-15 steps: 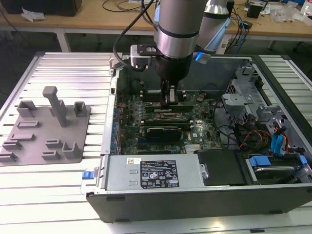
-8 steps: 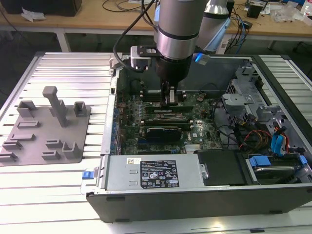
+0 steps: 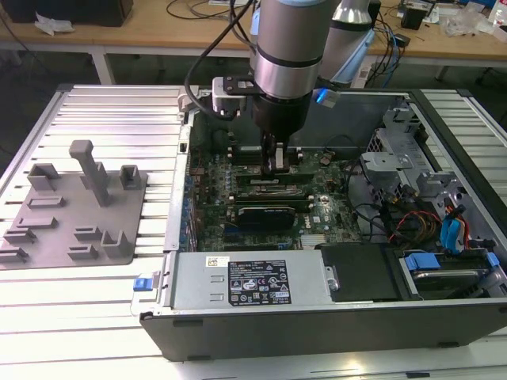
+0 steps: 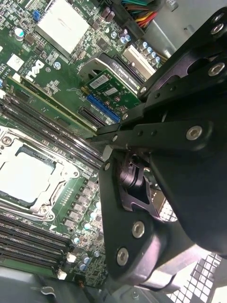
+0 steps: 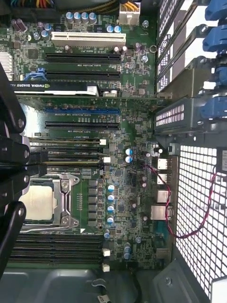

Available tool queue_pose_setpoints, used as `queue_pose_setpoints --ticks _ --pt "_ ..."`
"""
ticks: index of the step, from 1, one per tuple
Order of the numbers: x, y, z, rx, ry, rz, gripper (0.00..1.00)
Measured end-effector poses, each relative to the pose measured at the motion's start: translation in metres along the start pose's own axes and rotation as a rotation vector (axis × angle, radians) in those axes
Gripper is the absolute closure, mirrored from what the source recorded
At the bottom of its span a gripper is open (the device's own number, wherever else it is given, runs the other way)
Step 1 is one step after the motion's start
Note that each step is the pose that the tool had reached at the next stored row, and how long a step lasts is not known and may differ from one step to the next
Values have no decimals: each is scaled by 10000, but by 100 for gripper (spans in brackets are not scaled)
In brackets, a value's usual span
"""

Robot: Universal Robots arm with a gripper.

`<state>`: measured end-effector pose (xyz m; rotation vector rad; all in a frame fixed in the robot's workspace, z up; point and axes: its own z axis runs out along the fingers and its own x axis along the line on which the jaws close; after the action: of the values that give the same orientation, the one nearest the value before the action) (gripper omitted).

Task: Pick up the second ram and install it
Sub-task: 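Insert the second ram into the second slot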

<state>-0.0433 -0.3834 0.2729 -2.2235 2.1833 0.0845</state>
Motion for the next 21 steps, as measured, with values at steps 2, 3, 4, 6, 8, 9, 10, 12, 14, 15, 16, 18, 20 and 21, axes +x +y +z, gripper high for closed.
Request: queue_pose_setpoints --ticks 2,3,4,6,8,9,10,12,14,15,16,18,20,21 --pt "1 0 20 0 0 0 91" --pt "1 0 24 0 0 0 91" --pt "2 -1 32 0 0 0 91" --pt "3 -1 44 -1 3 0 91" --pt "3 -1 45 0 1 1 91" --pt "3 -1 45 -1 1 0 91" --pt "2 -1 45 0 0 1 91" --pt "3 -1 45 -1 1 0 91" --pt "3 -1 45 0 1 0 91" --pt "3 -1 45 -1 1 1 91" --pt "3 -1 46 0 0 0 91" --pt "4 -1 70 1 -1 0 91" --pt "5 -2 90 -1 0 0 91" --pt "6 -2 106 0 0 0 91"
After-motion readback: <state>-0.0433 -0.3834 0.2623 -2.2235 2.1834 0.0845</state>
